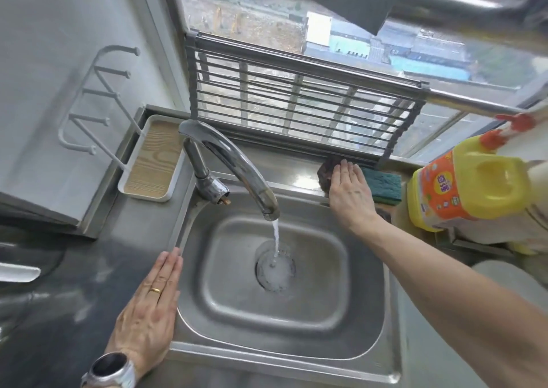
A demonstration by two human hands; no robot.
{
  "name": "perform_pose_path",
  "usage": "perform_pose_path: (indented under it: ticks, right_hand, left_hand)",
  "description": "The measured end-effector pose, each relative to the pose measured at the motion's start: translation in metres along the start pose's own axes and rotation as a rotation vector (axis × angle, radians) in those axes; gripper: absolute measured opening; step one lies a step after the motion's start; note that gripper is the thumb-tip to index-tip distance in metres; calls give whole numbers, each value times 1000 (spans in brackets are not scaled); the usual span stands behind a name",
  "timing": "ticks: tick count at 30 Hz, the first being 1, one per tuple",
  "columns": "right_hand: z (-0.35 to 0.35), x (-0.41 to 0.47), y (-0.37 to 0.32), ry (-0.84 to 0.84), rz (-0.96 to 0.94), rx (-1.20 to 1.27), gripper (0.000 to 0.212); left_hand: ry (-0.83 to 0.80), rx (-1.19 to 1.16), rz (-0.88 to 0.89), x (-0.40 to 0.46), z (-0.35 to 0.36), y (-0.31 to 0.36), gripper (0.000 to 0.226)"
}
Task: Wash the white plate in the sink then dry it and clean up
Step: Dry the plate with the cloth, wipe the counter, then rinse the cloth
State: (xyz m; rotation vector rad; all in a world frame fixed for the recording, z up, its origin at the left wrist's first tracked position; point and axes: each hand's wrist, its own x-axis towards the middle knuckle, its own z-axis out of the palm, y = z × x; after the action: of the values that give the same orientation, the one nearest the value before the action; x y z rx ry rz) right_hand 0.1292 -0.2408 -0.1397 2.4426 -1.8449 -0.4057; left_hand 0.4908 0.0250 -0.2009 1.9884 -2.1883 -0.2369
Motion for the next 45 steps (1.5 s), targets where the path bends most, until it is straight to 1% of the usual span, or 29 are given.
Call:
perform_pose_path:
  ticks: [2, 4, 6, 8, 10, 12, 14, 16, 17, 21, 22, 24, 27, 29, 30, 32, 34, 37, 38, 39, 40, 42, 44, 45]
  right_hand:
    - [-2, 3, -4, 50, 5, 60, 67]
    - [-8, -4, -14, 149, -10, 122, 58]
    - [-12, -23, -24, 268, -81, 164, 57]
    - [-10, -52, -24, 305, -187, 164, 62]
    - [0, -79, -6, 305, -275, 102, 64]
    - [10, -99, 29, 273, -314, 12, 64]
    - [20, -118, 69, 181, -314, -27, 70]
    - [28, -133, 93, 64, -290, -5, 78]
    - [33, -139, 97, 44, -257, 30, 79]
    - [52, -164, 69, 121, -57, 243, 69]
    - [56, -178, 60, 132, -39, 261, 66]
    - [64, -216, 43, 134, -63, 248, 61]
    - [66, -274, 10, 47, -64, 313, 46]
    - [57, -290, -24, -54, 42, 439, 32]
    - [48, -289, -42, -142, 104, 509, 25]
    - [29, -274, -80, -352, 138, 614, 18]
    - [16, -248, -122, -462, 78, 678, 17]
    - [-1, -202, -200, -556, 8, 926, 19]
    - [0, -185, -227, -589, 40, 1019, 19]
    - [-1, -169, -252, -598, 119, 1136, 20]
    - [2, -151, -277, -592, 243, 1295, 21]
    - [8, -115, -306, -535, 569, 1649, 20]
    - [12, -61, -316, -427, 848, 1906, 24]
    - [15, -31, -315, -364, 966, 1977, 27]
  left_hand:
    - [0, -9, -13, 0, 0, -1, 59]
    - [-4, -10, -9, 0, 0, -4, 59]
    - [-1, -5, 1, 1, 0, -6, 60]
    - [-12, 0, 8, 2, 2, -7, 60]
    - [-10, -7, 3, 2, 1, -5, 60]
    - [-6, 1, -8, 3, 1, -4, 61]
    - [-16, -3, -19, 4, 0, -3, 61]
    - [-29, -2, -16, 4, 1, -4, 61]
    - [-35, 2, -6, 4, 0, -3, 61]
    - [-45, 20, 10, 3, -1, -3, 61]
    - [-42, 21, 12, 2, -1, -3, 61]
    - [-41, 22, 11, 4, 0, -3, 61]
    - [-48, 20, 21, 4, 1, 0, 61]
    - [-43, 19, 10, 3, 2, 1, 61]
    - [-40, 16, 4, 3, 1, 1, 61]
    - [-19, 6, 2, 0, 1, 0, 61]
    - [-8, 20, 19, -1, 0, 1, 63]
    - [-29, 50, 40, -1, -8, 1, 60]
    - [-30, 52, 32, -1, -13, 1, 58]
    - [-29, 50, 19, -3, -20, 1, 56]
    - [-30, 46, 9, -6, -27, -2, 54]
    - [-19, 31, 3, -14, -41, -3, 52]
    - [-9, 7, -21, -20, -51, -9, 50]
    - [-1, -6, -32, -21, -55, -12, 49]
